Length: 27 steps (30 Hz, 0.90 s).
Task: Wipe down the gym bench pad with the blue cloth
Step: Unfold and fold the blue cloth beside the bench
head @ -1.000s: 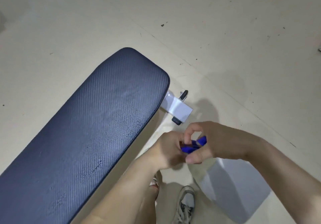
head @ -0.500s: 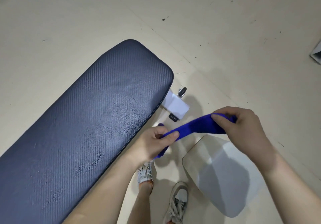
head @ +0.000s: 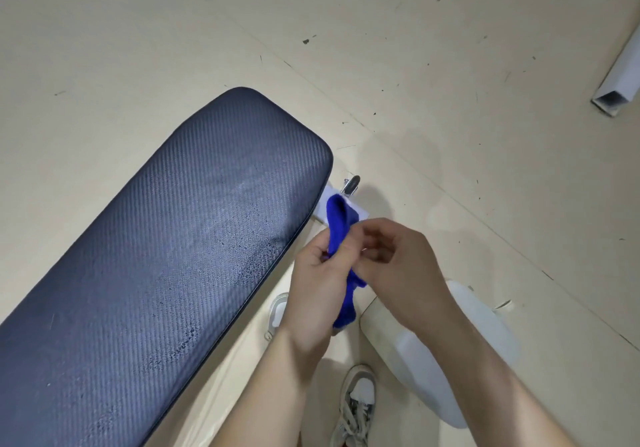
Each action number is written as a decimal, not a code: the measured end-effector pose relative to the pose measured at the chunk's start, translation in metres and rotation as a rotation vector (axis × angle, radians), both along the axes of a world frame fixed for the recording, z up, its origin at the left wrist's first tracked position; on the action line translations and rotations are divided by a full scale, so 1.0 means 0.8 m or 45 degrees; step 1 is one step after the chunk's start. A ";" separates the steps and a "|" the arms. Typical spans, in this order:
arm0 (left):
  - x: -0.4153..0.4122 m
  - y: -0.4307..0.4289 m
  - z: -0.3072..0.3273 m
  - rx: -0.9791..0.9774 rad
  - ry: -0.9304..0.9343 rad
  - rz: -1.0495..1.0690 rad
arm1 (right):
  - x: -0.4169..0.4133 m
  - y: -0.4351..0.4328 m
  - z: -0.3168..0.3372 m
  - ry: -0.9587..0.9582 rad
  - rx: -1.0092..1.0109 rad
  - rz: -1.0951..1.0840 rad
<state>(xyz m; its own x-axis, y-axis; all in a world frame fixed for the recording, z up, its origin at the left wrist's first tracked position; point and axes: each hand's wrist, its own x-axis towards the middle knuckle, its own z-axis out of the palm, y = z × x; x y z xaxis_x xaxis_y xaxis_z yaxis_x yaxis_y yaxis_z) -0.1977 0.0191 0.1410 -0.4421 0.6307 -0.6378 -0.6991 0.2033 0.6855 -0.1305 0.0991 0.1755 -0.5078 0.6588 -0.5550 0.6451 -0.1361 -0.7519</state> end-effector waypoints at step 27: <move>-0.259 0.084 0.000 -0.179 0.735 -0.114 | -0.082 0.086 -0.081 -0.078 -0.036 0.261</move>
<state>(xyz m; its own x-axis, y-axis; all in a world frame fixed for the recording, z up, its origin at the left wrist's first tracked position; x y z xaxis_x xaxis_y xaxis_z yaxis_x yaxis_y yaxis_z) -0.4052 0.0865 0.1413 -0.6905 0.6087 -0.3907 -0.1979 0.3606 0.9115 -0.1964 0.1682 0.1109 -0.5944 0.5290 -0.6057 0.7056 -0.0182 -0.7083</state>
